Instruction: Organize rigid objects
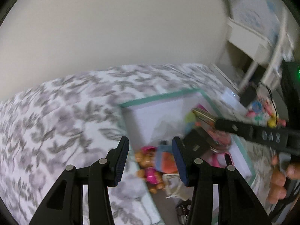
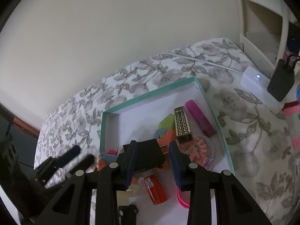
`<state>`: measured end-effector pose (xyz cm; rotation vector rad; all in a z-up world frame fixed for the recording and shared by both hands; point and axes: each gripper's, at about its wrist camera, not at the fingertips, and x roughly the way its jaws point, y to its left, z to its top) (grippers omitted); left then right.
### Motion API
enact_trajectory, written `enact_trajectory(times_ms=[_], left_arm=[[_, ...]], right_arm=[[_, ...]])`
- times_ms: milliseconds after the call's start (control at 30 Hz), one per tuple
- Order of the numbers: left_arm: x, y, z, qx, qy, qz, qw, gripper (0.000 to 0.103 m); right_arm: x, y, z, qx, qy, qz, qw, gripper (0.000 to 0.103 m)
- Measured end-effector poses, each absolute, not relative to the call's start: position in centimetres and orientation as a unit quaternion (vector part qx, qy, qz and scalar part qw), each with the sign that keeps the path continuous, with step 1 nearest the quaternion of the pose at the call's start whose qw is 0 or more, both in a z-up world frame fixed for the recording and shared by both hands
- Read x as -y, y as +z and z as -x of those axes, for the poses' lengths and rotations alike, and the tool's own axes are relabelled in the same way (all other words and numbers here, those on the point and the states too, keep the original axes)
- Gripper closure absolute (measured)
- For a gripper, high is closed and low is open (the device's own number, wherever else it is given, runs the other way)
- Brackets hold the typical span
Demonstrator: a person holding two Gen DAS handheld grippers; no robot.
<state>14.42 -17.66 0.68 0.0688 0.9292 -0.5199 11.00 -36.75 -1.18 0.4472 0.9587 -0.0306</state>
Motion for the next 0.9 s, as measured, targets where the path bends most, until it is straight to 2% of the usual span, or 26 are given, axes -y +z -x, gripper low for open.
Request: enact_trajectory(times_ms=[133, 300, 367, 400, 467, 567, 700, 767, 900], left_arm=[[15.1, 2.0, -14.5, -0.444, -0.203, -0.002, 0.873, 0.037], [13.4, 2.8, -13.8, -0.453, -0.158, 0.003, 0.877, 0.034], [12.7, 2.8, -13.3, -0.456, -0.147, 0.007, 0.878, 0.024], [12.2, 2.8, -13.0, -0.456, -0.142, 0.009, 0.878, 0.015], [11.6, 2.9, -12.5, -0.455, -0.133, 0.012, 0.88, 0.015], [10.2, 2.9, -11.9, -0.455, -0.113, 0.023, 0.883, 0.014], [8.1, 2.7, -10.7, -0.456, -0.087, 0.04, 0.885, 0.007], [7.3, 2.4, -10.4, -0.461, -0.081, 0.05, 0.882, 0.007], [5.9, 2.0, -9.8, -0.471, -0.068, 0.069, 0.877, 0.007]], right_arm=[[35.9, -0.6, -10.4, -0.462, -0.02, -0.195, 0.865, 0.066], [34.3, 0.4, -9.4, -0.462, -0.025, -0.169, 0.87, 0.066], [33.6, 0.8, -9.0, -0.461, -0.024, -0.162, 0.872, 0.066], [33.3, 0.9, -8.8, -0.461, -0.025, -0.16, 0.873, 0.065], [32.7, 1.2, -8.4, -0.459, -0.028, -0.153, 0.875, 0.063], [32.0, 1.2, -8.0, -0.462, -0.032, -0.144, 0.875, 0.047], [31.3, 1.1, -7.4, -0.465, -0.038, -0.132, 0.874, 0.035], [31.0, 1.1, -6.9, -0.464, -0.039, -0.129, 0.875, 0.031], [30.3, 1.1, -6.1, -0.468, -0.038, -0.117, 0.875, 0.03]])
